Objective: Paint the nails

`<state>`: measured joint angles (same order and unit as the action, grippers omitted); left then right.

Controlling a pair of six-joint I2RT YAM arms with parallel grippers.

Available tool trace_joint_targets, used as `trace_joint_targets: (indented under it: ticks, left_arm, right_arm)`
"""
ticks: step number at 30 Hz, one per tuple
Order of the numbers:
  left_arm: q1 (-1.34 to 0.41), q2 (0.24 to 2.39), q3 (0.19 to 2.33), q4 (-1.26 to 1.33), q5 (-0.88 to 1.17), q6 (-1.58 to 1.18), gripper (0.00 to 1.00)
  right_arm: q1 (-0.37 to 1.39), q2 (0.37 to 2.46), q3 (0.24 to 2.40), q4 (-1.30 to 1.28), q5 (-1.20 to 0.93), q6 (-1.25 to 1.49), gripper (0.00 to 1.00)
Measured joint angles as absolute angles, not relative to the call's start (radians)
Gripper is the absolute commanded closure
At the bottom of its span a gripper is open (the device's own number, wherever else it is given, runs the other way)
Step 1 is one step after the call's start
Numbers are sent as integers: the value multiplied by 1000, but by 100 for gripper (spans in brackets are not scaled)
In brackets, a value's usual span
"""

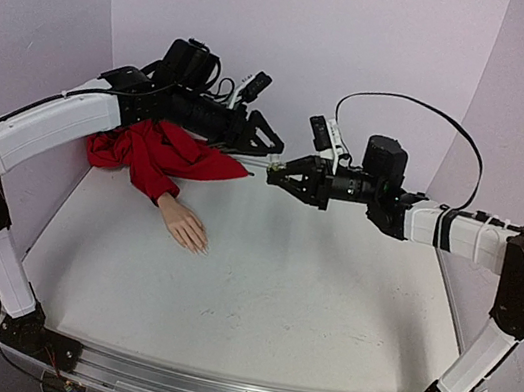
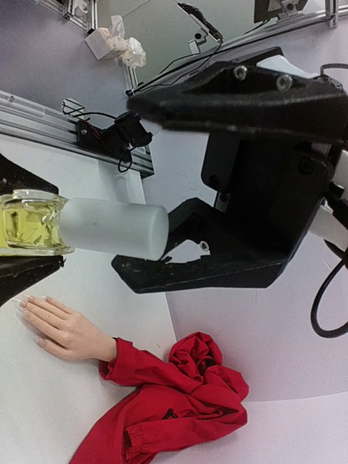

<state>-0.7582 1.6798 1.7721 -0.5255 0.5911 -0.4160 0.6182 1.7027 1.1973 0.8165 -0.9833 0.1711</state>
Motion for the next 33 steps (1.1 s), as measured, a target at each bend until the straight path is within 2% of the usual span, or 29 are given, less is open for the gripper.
trace_joint_targets:
  ticks: [13, 19, 33]
  left_arm:
    - [-757, 1742, 1894, -670, 580, -368, 49]
    - [-744, 1777, 1945, -743, 592, -346, 42]
    - [-729, 1818, 1984, -830, 628, -322, 58]
  right_arm:
    - [625, 1722, 1229, 764, -983, 135, 100]
    - [625, 1726, 1245, 730, -983, 112, 100]
    - [636, 1749, 1277, 662, -982, 70, 100]
